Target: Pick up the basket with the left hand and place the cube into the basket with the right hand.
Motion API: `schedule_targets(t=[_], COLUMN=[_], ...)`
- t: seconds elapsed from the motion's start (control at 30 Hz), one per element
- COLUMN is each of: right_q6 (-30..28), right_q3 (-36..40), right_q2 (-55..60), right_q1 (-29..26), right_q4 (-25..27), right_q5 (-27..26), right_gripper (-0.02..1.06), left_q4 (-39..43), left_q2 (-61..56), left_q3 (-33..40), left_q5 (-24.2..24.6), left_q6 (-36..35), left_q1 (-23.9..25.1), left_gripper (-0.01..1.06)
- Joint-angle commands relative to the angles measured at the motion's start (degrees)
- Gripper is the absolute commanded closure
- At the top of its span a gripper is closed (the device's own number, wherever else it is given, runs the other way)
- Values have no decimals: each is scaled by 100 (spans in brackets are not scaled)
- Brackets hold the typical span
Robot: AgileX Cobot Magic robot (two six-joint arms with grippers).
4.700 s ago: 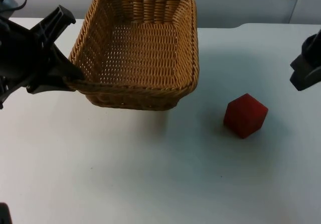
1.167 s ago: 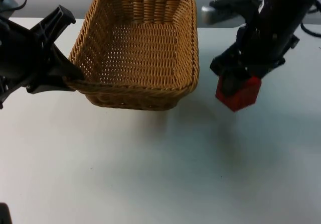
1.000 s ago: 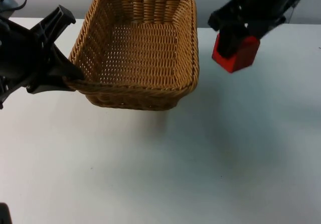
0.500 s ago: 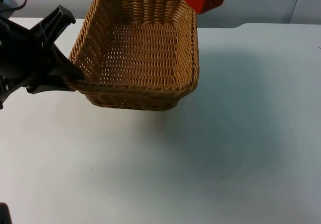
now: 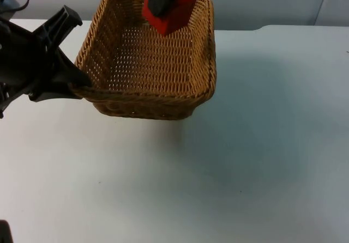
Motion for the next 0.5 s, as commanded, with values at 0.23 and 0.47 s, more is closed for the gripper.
schedule_targets(t=[0.23, 0.47], right_q6=[-216, 437], right_q3=[-52, -52], right_q2=[153, 153], right_q1=[32, -16], right_q4=[188, -655], right_q5=[-296, -132], right_gripper=[41, 5], left_q4=[-90, -90], left_q2=[-108, -108], left_q3=[-18, -18], left_q5=[116, 116], left_q6=[6, 6], left_q1=[13, 13], left_gripper=[105, 105])
